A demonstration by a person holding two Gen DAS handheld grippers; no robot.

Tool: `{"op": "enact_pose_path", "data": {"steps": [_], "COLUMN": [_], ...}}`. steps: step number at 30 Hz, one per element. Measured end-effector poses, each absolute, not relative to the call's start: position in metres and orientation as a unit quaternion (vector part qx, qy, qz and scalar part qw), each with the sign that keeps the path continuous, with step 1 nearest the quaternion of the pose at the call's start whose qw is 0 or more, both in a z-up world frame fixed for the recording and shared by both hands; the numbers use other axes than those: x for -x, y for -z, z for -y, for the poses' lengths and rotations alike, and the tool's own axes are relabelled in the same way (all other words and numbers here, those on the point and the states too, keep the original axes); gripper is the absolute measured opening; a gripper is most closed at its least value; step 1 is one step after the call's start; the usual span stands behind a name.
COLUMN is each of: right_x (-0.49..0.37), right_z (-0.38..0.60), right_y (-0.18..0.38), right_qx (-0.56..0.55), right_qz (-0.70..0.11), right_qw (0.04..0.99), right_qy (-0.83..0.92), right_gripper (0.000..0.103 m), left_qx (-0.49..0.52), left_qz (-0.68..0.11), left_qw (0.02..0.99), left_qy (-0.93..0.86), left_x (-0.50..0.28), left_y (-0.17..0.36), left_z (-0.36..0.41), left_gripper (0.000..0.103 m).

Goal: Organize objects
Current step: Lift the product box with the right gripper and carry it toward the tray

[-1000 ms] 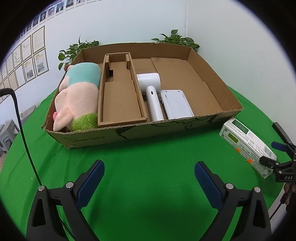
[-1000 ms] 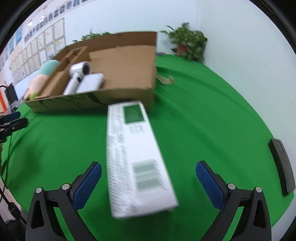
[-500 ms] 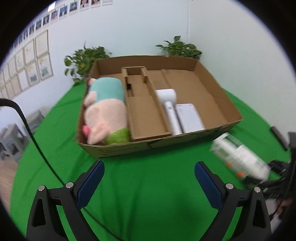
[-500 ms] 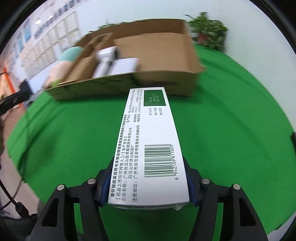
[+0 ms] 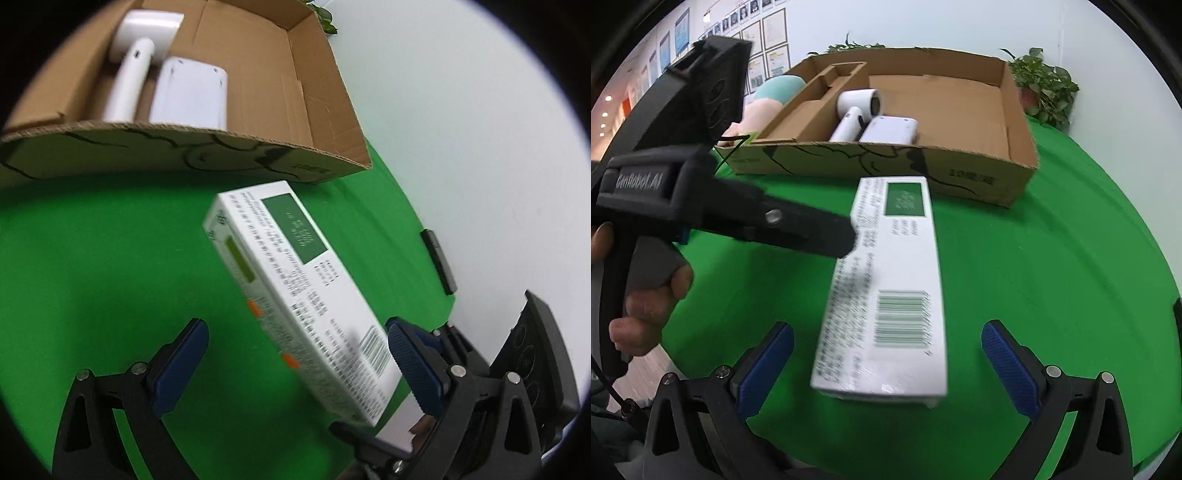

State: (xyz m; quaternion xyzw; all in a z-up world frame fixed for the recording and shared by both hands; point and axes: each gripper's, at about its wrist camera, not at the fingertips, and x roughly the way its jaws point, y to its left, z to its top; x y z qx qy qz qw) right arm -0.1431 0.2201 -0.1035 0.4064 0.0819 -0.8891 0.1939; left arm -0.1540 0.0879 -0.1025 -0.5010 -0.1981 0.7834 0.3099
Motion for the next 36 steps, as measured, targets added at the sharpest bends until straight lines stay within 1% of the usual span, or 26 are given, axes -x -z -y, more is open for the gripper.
{"op": "enact_pose_path", "data": {"steps": [4,7,9,10,11,13,15,19,21,25,26,27,30,31,32,33,34,36], "right_x": [0.143,0.143,0.144,0.145,0.145,0.144,0.144,0.140,0.141,0.144,0.143,0.143,0.139,0.138,0.135,0.135,0.134,0.133], "right_z": [-0.226,-0.226,-0.225,-0.224,-0.224,-0.221,-0.219,-0.218,-0.220,-0.232,-0.233,-0.233,-0.234,-0.233,-0.230,-0.231,-0.231,-0.234], "right_y": [0.105,0.108,0.111,0.113,0.115,0.116,0.116,0.113,0.112,0.110,0.109,0.109,0.108,0.108,0.109,0.109,0.109,0.107], "right_qx": [-0.404,-0.410,-0.415,-0.421,-0.424,-0.424,-0.426,-0.429,-0.431,-0.439,-0.439,-0.439,-0.442,-0.443,-0.442,-0.442,-0.442,-0.442], "right_qz": [-0.065,-0.058,-0.058,-0.058,-0.058,-0.068,-0.072,-0.038,-0.022,0.017,0.019,0.018,0.034,0.039,0.038,0.034,0.029,0.029], "right_qw": [0.188,0.191,0.192,0.191,0.192,0.189,0.189,0.208,0.207,0.214,0.215,0.215,0.231,0.234,0.233,0.232,0.230,0.230], "right_qy": [0.893,0.890,0.887,0.885,0.883,0.883,0.882,0.878,0.878,0.873,0.872,0.872,0.866,0.865,0.865,0.866,0.867,0.867], "right_gripper": [0.102,0.096,0.087,0.084,0.078,0.074,0.067,0.067,0.067,0.066,0.066,0.066,0.065,0.065,0.065,0.064,0.064,0.063], "left_qx": [0.493,0.487,0.485,0.484,0.482,0.481,0.480,0.477,0.478,0.484,0.486,0.488,0.494,0.495,0.496,0.496,0.495,0.494], "left_qz": [0.236,0.265,0.270,0.269,0.268,0.266,0.265,0.265,0.268,0.268,0.267,0.270,0.277,0.274,0.272,0.272,0.271,0.275], "left_qw": [0.318,0.320,0.320,0.319,0.318,0.319,0.320,0.316,0.313,0.309,0.307,0.310,0.316,0.315,0.315,0.314,0.310,0.310], "left_qy": [-0.775,-0.768,-0.768,-0.769,-0.771,-0.772,-0.773,-0.776,-0.775,-0.774,-0.773,-0.770,-0.761,-0.762,-0.762,-0.763,-0.765,-0.764], "left_x": [0.161,0.164,0.164,0.164,0.164,0.163,0.162,0.161,0.159,0.155,0.155,0.154,0.152,0.151,0.151,0.151,0.151,0.150], "left_y": [0.106,0.109,0.109,0.109,0.109,0.109,0.109,0.110,0.110,0.111,0.111,0.112,0.114,0.113,0.112,0.111,0.111,0.110], "left_z": [-0.087,-0.081,-0.079,-0.079,-0.079,-0.079,-0.077,-0.080,-0.078,-0.080,-0.079,-0.079,-0.079,-0.079,-0.079,-0.078,-0.077,-0.074], "left_gripper": [0.098,0.098,0.098,0.098,0.098,0.097,0.096,0.095,0.092,0.076,0.074,0.070,0.068,0.066,0.062,0.053,0.048,0.048]}}
